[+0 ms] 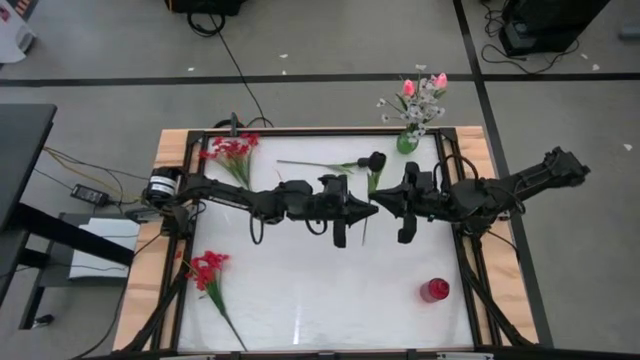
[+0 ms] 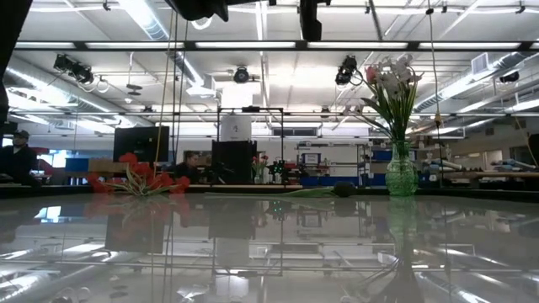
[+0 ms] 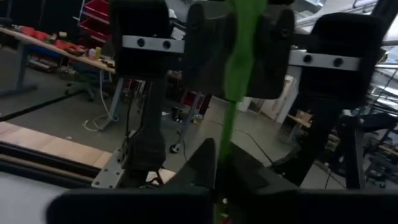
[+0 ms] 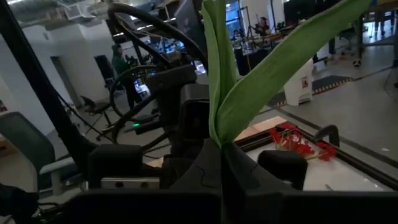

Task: Sort flowers into vase by color
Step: Put the bottom black flower into the red vase

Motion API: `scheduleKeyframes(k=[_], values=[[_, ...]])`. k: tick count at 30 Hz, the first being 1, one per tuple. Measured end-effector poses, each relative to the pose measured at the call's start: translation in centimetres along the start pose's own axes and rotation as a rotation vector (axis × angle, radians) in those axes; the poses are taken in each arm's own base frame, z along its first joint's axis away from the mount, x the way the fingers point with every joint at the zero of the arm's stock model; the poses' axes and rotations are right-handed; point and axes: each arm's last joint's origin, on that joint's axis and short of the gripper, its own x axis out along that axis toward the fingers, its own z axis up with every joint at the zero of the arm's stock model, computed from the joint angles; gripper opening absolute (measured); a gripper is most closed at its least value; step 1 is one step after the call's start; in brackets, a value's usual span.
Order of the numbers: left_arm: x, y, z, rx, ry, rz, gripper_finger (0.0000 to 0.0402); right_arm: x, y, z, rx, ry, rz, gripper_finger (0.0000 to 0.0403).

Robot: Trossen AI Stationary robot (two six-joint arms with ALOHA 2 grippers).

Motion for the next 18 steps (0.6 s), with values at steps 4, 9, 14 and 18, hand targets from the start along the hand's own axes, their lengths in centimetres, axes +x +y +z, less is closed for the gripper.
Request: scheduleKeyframes(k=[4,9,14,18], values=[[0.0,0.0,-0.1,0.001,0.023,-0.041,0.0007,-0.4,0.2,0.0,-0.006,0.015,0.020,0.0019],[0.0,0.0,-0.5,-0.003,0.085,-0.070,0.0005,-0.6,0.2,-0.4,-0.007,0.066,0.043,0.0094],[-0.1,0.1,-1.0,-0.011,0.149,-0.100,0.0003,-0.6,0.3,-0.6,0.025,0.106,0.102,0.0156],[-0.1,0.1,-1.3,-0.011,0.192,-0.121,0.0003,-0.6,0.2,-0.6,0.044,0.112,0.113,0.0161]])
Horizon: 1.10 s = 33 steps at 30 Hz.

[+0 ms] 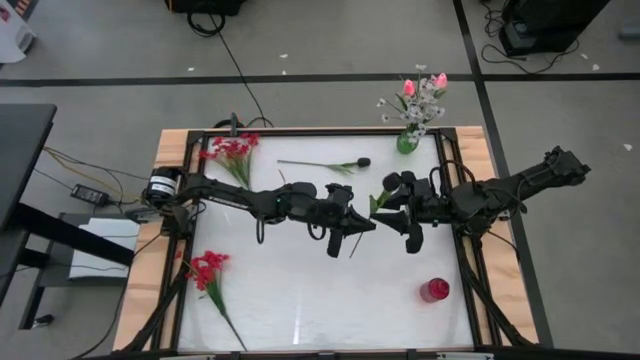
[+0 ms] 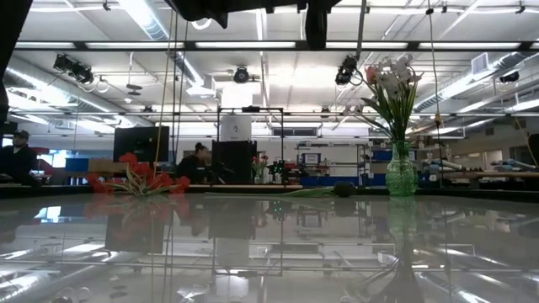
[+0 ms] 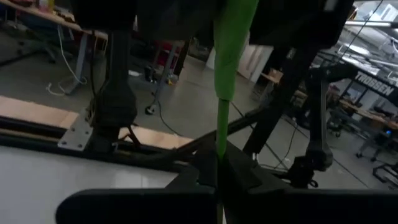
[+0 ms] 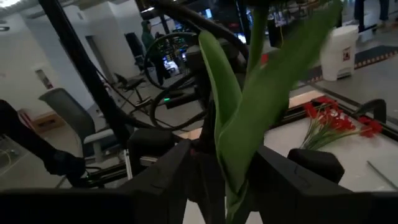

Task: Sort flowers into vase by color
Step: Put the bottom black flower into the red vase

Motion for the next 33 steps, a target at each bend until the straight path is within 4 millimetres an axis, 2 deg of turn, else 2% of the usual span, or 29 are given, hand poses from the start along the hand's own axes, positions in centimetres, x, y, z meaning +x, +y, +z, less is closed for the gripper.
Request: scheduleKeyframes(k=[5,10,11,17,23,28,33], values=[[0.0,0.0,-0.1,-0.001,0.019,-0.015,0.0003,0.0,0.0,-0.1,0.011,0.009,-0.004,0.0127],[0.0,0.0,-0.2,-0.002,0.023,-0.016,0.0010,0.0,-0.2,-0.4,0.004,0.038,-0.020,0.0025],[0.0,0.0,-0.2,-0.002,0.024,-0.016,0.0017,0.0,-0.2,-0.4,0.002,0.040,-0.021,0.0017],[-0.2,-0.2,0.2,-0.019,0.020,-0.017,0.0074,-0.3,-0.3,-0.6,0.003,0.062,-0.032,0.0014],[-1.1,-0.2,1.4,-0.007,0.050,0.010,0.0120,-1.9,-0.2,-0.4,-0.036,0.171,-0.053,0.0014],[-2.8,-0.2,3.4,0.011,0.077,0.046,0.0140,-3.7,0.0,-0.2,-0.070,0.217,-0.066,0.0014],[-5.0,-0.9,6.4,0.036,0.035,0.057,0.0141,-5.6,0.1,-0.2,-0.056,0.231,-0.059,0.0013]])
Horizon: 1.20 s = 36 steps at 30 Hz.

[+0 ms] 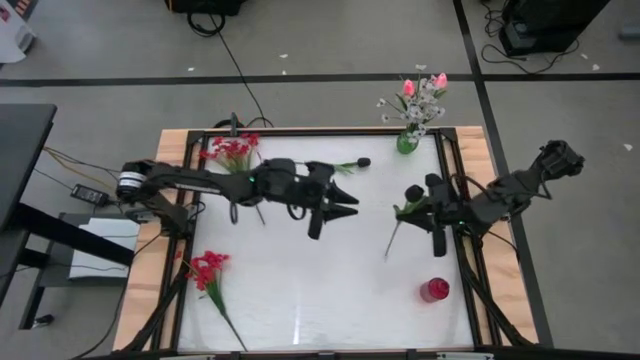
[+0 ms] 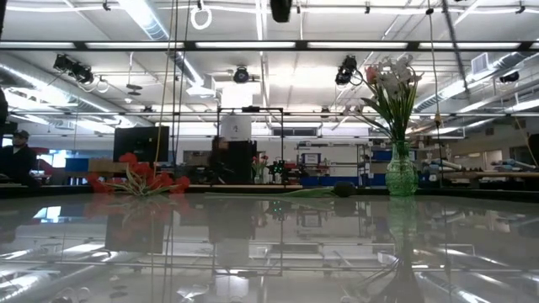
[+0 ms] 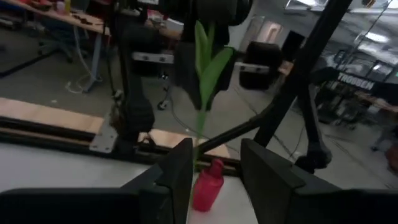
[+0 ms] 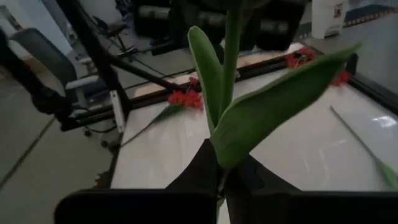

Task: Sort flowers into vase by color
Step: Put the bottom black flower into the red vase

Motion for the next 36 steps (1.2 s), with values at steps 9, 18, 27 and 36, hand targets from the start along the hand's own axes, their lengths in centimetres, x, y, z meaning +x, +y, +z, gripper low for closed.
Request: scheduleKeyframes(k=[9,18,27,36], values=[[-6.2,-0.3,4.9,0.053,-0.023,0.096,0.0141,-3.3,0.4,-1.6,0.028,0.126,0.141,0.0013],[-10.5,-1.0,7.7,0.066,-0.087,0.130,0.0141,-5.3,2.1,-2.6,0.018,0.224,0.361,0.0013],[-10.7,-1.1,7.8,0.038,-0.095,0.147,0.0141,-7.3,1.2,-2.1,0.035,0.166,0.421,0.0013],[-10.7,-1.3,7.7,-0.001,-0.102,0.150,0.0141,-8.8,-0.8,-1.6,0.021,0.142,0.464,0.0013]])
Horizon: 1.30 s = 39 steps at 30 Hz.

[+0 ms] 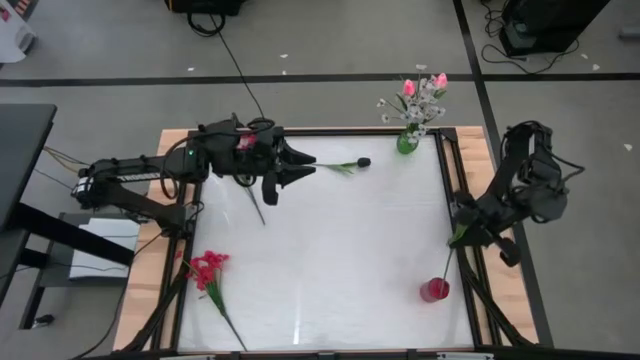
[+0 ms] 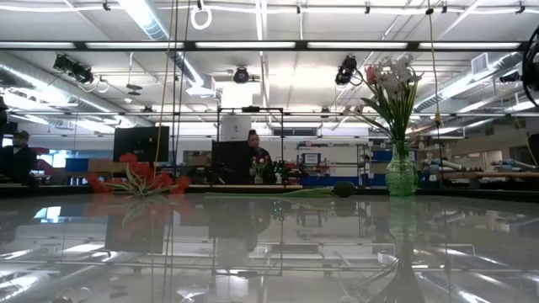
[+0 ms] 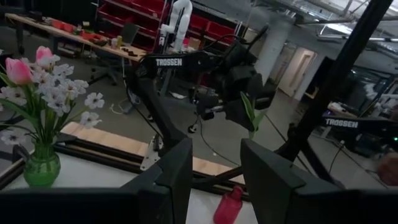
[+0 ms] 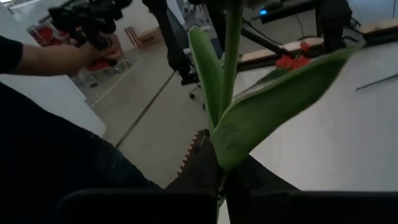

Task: Sort flowers into vase by color
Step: Put the bottom black flower into the red vase

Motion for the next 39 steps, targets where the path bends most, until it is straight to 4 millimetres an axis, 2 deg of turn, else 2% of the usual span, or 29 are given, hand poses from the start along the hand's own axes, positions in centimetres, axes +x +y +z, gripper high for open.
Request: scheduleKeyframes(k=[7,14,19,25,32,39], values=[[0.0,0.0,0.0,-0.016,-0.003,0.007,0.0141,-1.3,-1.0,-0.1,-0.017,0.000,0.002,0.0013],[0.0,-0.1,0.0,-0.016,-0.006,0.016,0.0141,-1.5,-1.4,-0.5,-0.044,0.037,-0.016,0.0012],[0.0,-0.1,0.0,-0.015,-0.007,0.019,0.0141,-0.9,-1.2,-0.9,-0.088,0.078,-0.030,0.0012],[0.0,0.0,0.0,-0.006,-0.011,0.032,0.0141,1.0,-0.4,-1.8,-0.148,0.155,-0.040,0.0014],[0.0,0.0,0.0,-0.005,-0.011,0.032,0.0141,2.7,0.9,-2.5,-0.134,0.252,0.020,0.0054],[0.0,0.0,0.0,-0.005,-0.011,0.032,0.0141,3.2,1.3,-2.8,0.004,0.314,0.047,0.0106]])
